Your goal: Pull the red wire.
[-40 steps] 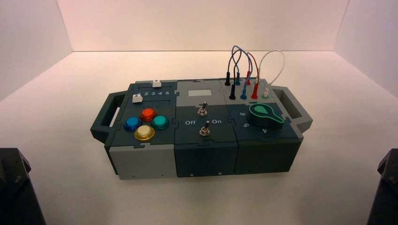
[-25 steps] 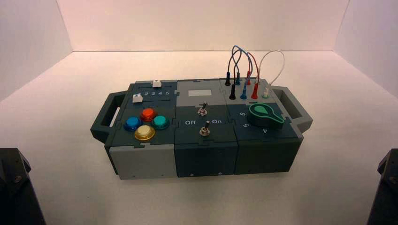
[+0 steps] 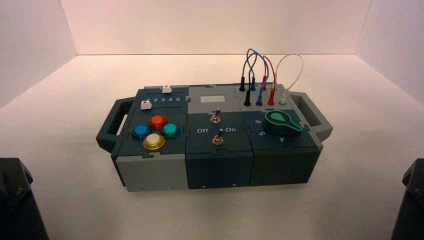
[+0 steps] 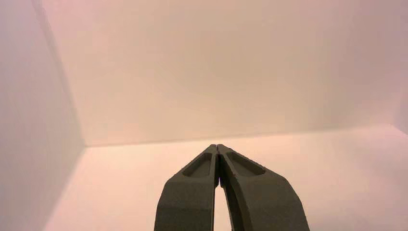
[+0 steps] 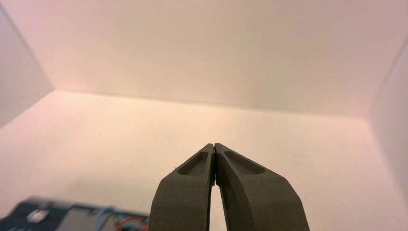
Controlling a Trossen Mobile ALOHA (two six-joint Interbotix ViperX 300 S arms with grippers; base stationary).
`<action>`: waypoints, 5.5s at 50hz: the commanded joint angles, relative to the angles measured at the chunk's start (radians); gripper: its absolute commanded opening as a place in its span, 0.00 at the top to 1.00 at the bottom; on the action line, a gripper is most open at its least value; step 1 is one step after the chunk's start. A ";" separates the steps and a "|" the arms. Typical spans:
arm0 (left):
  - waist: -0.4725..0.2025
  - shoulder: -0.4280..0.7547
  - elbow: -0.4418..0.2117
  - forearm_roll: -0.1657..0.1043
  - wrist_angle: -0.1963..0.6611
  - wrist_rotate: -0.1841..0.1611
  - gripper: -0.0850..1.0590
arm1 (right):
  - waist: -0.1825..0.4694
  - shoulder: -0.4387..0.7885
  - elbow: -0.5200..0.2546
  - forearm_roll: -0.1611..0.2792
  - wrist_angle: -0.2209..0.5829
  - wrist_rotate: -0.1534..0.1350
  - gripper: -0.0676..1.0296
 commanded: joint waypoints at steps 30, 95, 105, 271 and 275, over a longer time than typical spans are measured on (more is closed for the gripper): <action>-0.347 0.198 -0.172 -0.049 0.308 -0.058 0.95 | 0.140 0.094 -0.081 0.215 0.500 -0.011 0.77; -0.502 0.278 -0.192 -0.052 0.385 -0.060 0.95 | 0.288 0.667 -0.281 0.129 0.563 -0.051 0.62; -0.502 0.278 -0.195 -0.054 0.385 -0.060 0.95 | 0.288 0.701 -0.290 0.097 0.545 -0.048 0.62; -0.500 0.344 -0.235 -0.041 0.379 -0.051 0.95 | 0.293 0.640 -0.265 0.061 0.526 -0.011 0.62; -0.502 0.354 -0.244 -0.040 0.379 -0.048 0.95 | 0.293 0.657 -0.272 0.063 0.520 -0.011 0.61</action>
